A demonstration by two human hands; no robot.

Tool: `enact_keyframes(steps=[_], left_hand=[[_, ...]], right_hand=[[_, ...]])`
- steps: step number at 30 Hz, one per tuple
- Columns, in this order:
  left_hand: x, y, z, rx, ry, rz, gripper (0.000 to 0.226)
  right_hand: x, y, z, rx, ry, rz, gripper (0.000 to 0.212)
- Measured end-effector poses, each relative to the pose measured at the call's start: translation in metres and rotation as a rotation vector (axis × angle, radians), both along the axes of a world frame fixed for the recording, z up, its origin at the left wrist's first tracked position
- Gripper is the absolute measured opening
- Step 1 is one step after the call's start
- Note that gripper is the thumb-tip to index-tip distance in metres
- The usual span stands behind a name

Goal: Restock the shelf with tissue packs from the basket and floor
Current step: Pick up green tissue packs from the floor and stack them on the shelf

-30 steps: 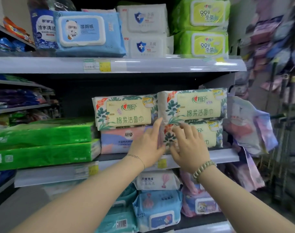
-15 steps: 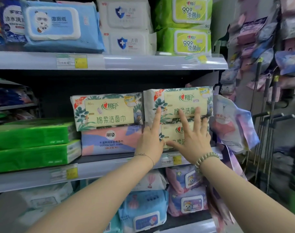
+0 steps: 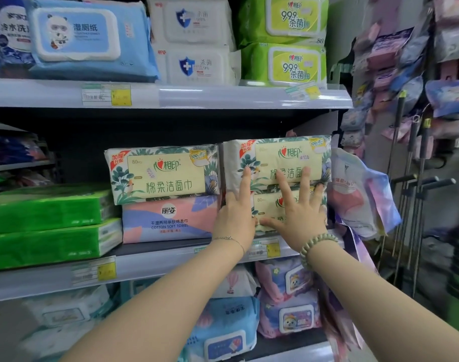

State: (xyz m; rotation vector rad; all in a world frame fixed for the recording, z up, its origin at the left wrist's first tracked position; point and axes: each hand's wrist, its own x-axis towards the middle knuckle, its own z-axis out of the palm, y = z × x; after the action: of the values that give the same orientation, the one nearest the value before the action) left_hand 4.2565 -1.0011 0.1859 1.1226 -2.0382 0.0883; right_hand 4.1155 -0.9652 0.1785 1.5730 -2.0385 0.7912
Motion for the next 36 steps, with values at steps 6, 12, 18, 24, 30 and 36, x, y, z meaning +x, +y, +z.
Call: enact_keyframes(steps=[6,12,18,24,30,36], left_hand=[[0.016,-0.004,0.000,0.022,-0.002,0.017,0.111],[0.021,0.001,0.001,0.017,-0.053,0.020,0.107],[0.065,0.014,0.010,-0.027,-0.067,-0.013,0.068],[0.127,0.005,0.008,-0.043,0.016,0.150,0.065],[0.155,-0.008,-0.005,0.037,0.103,0.325,0.079],[0.154,-0.020,-0.007,0.049,0.214,0.283,0.091]], right_hand=[[0.021,-0.002,-0.002,-0.006,0.012,-0.023,0.100],[0.022,0.002,-0.003,-0.038,0.045,-0.046,0.100],[0.039,0.009,-0.006,-0.213,0.132,-0.047,0.094],[0.093,0.005,-0.010,-0.360,0.368,0.359,0.054],[0.144,-0.021,-0.015,-0.142,0.345,0.462,0.058],[0.153,-0.037,-0.013,-0.095,0.241,0.353,0.070]])
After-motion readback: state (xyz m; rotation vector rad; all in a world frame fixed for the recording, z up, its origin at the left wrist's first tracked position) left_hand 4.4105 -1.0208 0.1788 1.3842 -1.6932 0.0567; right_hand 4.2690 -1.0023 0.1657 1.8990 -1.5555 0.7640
